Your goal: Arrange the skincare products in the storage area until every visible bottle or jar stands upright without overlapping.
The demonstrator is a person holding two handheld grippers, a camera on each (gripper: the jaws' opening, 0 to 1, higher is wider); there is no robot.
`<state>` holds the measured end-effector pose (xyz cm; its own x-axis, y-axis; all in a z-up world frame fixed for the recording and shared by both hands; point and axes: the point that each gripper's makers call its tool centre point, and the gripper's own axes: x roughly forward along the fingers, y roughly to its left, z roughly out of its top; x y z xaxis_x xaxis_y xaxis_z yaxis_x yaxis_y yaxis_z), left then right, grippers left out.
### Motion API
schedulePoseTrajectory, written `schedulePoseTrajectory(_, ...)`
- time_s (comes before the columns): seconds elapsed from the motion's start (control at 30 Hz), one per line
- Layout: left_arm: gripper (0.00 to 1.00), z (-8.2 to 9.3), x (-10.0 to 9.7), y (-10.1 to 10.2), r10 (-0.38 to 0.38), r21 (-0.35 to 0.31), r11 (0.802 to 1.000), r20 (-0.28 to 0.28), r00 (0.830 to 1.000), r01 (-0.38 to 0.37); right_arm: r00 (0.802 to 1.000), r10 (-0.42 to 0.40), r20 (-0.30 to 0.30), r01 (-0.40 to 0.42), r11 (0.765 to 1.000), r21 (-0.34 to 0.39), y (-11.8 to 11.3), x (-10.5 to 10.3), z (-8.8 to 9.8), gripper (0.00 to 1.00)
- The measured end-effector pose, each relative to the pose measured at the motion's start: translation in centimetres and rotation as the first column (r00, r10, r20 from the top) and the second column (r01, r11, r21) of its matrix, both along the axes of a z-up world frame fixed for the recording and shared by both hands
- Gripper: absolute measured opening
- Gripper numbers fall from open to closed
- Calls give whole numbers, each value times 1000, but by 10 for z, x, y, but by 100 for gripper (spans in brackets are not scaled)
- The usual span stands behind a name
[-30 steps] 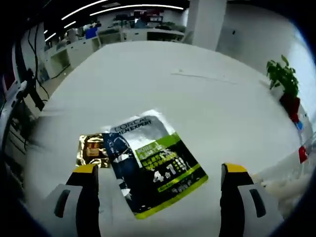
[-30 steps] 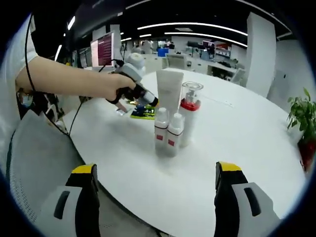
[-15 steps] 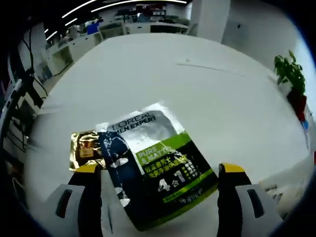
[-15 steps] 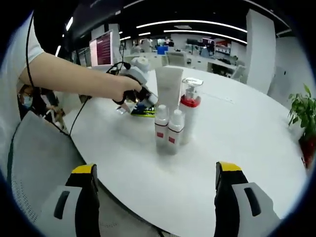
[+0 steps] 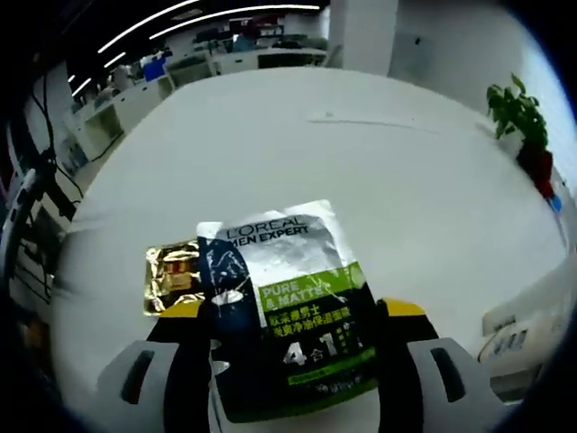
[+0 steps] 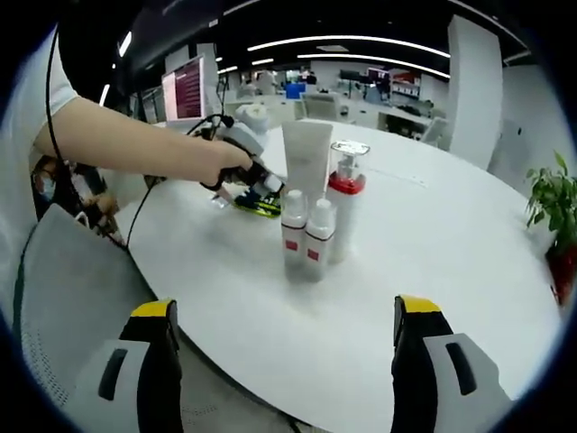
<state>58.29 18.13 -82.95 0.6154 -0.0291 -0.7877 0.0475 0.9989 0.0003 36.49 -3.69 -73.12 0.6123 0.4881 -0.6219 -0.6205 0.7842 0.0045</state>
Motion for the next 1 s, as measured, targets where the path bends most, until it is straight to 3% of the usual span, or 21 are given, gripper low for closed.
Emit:
schedulePoseTrajectory(0.03,62,1,4,-6,-47,-5,999,21,999,47,1000,0,1,0,1000,1,0,0,0,98)
schedulePoseTrajectory(0.2,59,-1,7,0,-23,3,1000,21,1000,23,1000,-3,3,3,1000,0,-1,1,0,98)
schedulePoseTrajectory(0.27,37,1,9,-2,-56,-7,998,36,998,57,1000,-3,4,3,1000,0,-1,1,0,98)
schedulePoseTrajectory(0.3,33,1,8,2,-41,-3,999,33,999,41,1000,-3,4,3,1000,0,-1,1,0,98)
schedulePoseTrajectory(0.5,21,3,11,9,-26,-44,999,52,998,28,1000,1,8,-1,1000,-5,-1,1,1,98)
schedulePoseTrajectory(0.77,18,24,-5,3,-84,-63,994,121,989,92,1000,-8,18,8,1000,16,0,1,6,98)
schedulePoseTrajectory(0.93,18,38,-11,-4,-146,-61,985,186,972,160,999,-9,33,8,1000,22,1,2,10,98)
schedulePoseTrajectory(1.0,18,56,-26,-3,-161,-63,982,214,964,178,999,-3,39,2,1000,23,2,2,11,98)
